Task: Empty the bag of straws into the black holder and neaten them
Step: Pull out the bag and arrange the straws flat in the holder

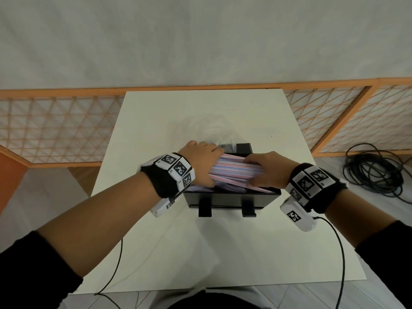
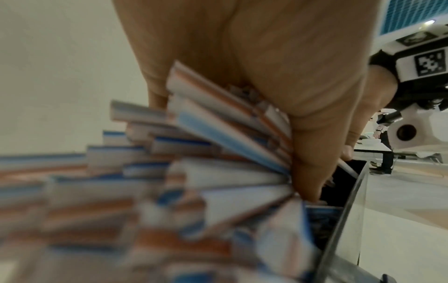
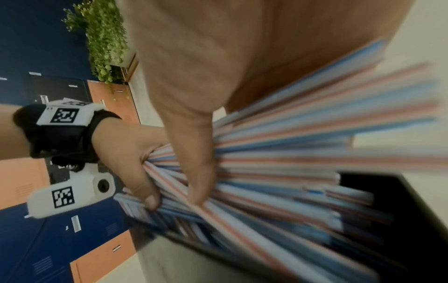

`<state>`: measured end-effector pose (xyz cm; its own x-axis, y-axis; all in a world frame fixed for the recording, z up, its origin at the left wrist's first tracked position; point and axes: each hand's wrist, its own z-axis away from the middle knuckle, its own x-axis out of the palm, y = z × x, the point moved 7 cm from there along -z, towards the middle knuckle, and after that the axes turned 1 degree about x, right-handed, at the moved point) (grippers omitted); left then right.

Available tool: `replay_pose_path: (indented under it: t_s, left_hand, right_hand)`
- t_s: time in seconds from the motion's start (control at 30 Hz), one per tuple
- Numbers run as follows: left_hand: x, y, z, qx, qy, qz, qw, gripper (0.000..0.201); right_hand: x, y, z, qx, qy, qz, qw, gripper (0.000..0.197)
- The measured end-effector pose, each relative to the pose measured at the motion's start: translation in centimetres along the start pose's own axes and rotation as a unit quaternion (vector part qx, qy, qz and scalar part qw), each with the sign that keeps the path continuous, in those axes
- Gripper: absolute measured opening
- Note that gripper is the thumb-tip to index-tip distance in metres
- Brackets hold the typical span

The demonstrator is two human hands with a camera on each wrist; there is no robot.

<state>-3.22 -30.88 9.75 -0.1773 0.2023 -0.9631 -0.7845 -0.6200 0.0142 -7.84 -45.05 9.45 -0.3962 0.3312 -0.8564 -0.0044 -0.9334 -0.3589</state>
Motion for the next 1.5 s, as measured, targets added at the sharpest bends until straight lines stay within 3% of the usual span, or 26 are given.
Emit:
replay_pose_path:
  t_s: [0.17, 0.3, 0.4, 0.5, 0.57, 0.67, 0.77, 0.8, 0.83, 0.9, 1.03, 1.07, 1.1, 1.2, 1.23, 1.27, 1.3, 1.33, 1.37, 1.4, 1.43, 1.47, 1.5]
  left_hand:
    - [-0.7, -0.1, 0.1, 0.016, -0.031, -0.076, 0.996, 0.073]
    - [-0.7, 0.0, 0.1, 0.029, -0.035, -0.084, 0.995, 0.075]
    - [-1.5, 0.6, 0.4, 0.038, -0.004, -0.014, 0.999, 0.094]
    - [-3.2, -0.6, 2.5, 0.002, 0.098, 0.169, 0.981, 0.096]
    - [-2.8, -3.1, 4.7, -0.071, 0.188, 0.333, 0.921, 0.082]
    - [0.6, -7.5, 7.5, -0.221, 0.304, 0.516, 0.77, 0.056]
    - [4.4, -7.7, 6.9, -0.293, 0.316, 0.649, 0.628, 0.049]
    - [5.3, -6.5, 6.0, -0.291, 0.303, 0.691, 0.589, 0.049]
    - [6.0, -5.2, 5.2, -0.286, 0.288, 0.712, 0.573, 0.047]
    - [6.5, -3.4, 4.0, -0.28, 0.281, 0.699, 0.595, 0.049]
    - [6.5, -4.7, 4.1, -0.289, 0.281, 0.707, 0.581, 0.053]
    - [5.9, -5.5, 4.9, -0.297, 0.29, 0.675, 0.61, 0.055]
    - [4.9, -6.1, 5.6, -0.298, 0.305, 0.621, 0.657, 0.059]
    - [-1.1, -4.7, 6.5, -0.206, 0.329, 0.398, 0.831, 0.084]
    - [-2.8, -3.0, 5.8, -0.153, 0.295, 0.31, 0.891, 0.094]
    - [-3.8, -0.9, 4.7, -0.104, 0.237, 0.218, 0.941, 0.105]
    - [-4.0, 1.4, 3.5, -0.061, 0.172, 0.123, 0.975, 0.113]
    - [-3.8, 3.5, 2.4, -0.028, 0.117, 0.033, 0.992, 0.119]
    - [-3.0, 5.0, 1.2, -0.006, 0.068, -0.044, 0.997, 0.124]
    - [-2.0, 5.9, 0.1, 0.004, 0.026, -0.101, 0.995, 0.128]
    - [-0.8, 6.2, -0.9, 0.001, -0.008, -0.143, 0.99, 0.132]
    - [0.3, 6.0, -1.6, -0.008, -0.033, -0.174, 0.984, 0.135]
    - [1.1, 5.5, -2.1, -0.025, -0.052, -0.192, 0.98, 0.137]
  right_hand:
    - [1.1, 0.3, 1.4, -0.046, 0.124, -0.118, 0.984, 0.059]
    - [3.2, 0.5, 1.2, -0.062, 0.169, -0.072, 0.981, 0.09]
    - [3.9, 0.9, 1.0, -0.056, 0.189, -0.052, 0.979, 0.096]
    - [4.0, 1.1, 1.2, -0.062, 0.209, -0.068, 0.974, 0.091]
    - [4.1, 0.9, 1.2, -0.071, 0.218, -0.062, 0.971, 0.089]
    - [4.8, 0.4, 1.1, -0.071, 0.204, -0.002, 0.976, 0.092]
    - [5.3, 0.6, 0.7, -0.06, 0.173, 0.018, 0.983, 0.095]
    - [5.5, 0.5, 0.5, -0.061, 0.163, 0.025, 0.984, 0.095]
    - [5.6, 0.3, 0.4, -0.063, 0.156, 0.037, 0.985, 0.095]
    - [5.9, 0.0, 0.3, -0.068, 0.138, 0.069, 0.986, 0.093]
    - [6.0, -0.2, 0.4, -0.08, 0.114, 0.054, 0.989, 0.091]
    - [5.6, -0.1, 0.6, -0.081, 0.123, 0.017, 0.989, 0.091]
    - [4.9, 0.2, 0.8, -0.075, 0.144, -0.043, 0.986, 0.088]
    - [2.0, 1.7, 1.5, 0.033, 0.219, -0.247, 0.943, 0.064]
    - [1.3, 2.3, 1.6, 0.089, 0.226, -0.329, 0.913, 0.056]
    - [1.2, 2.8, 1.7, 0.141, 0.21, -0.445, 0.859, 0.051]
    - [1.6, 2.9, 1.7, 0.178, 0.175, -0.578, 0.777, 0.048]
    - [2.0, 2.6, 1.6, 0.196, 0.125, -0.697, 0.678, 0.049]
    - [2.3, 2.1, 1.6, 0.207, 0.079, -0.782, 0.582, 0.053]
    - [2.7, 1.7, 1.7, 0.216, 0.04, -0.831, 0.511, 0.059]
    - [3.2, 1.4, 1.5, 0.221, 0.006, -0.859, 0.462, 0.066]
    - [3.8, 1.3, 1.2, 0.224, -0.021, -0.872, 0.435, 0.07]
    - [4.5, 1.4, 0.9, 0.228, -0.035, -0.874, 0.427, 0.07]
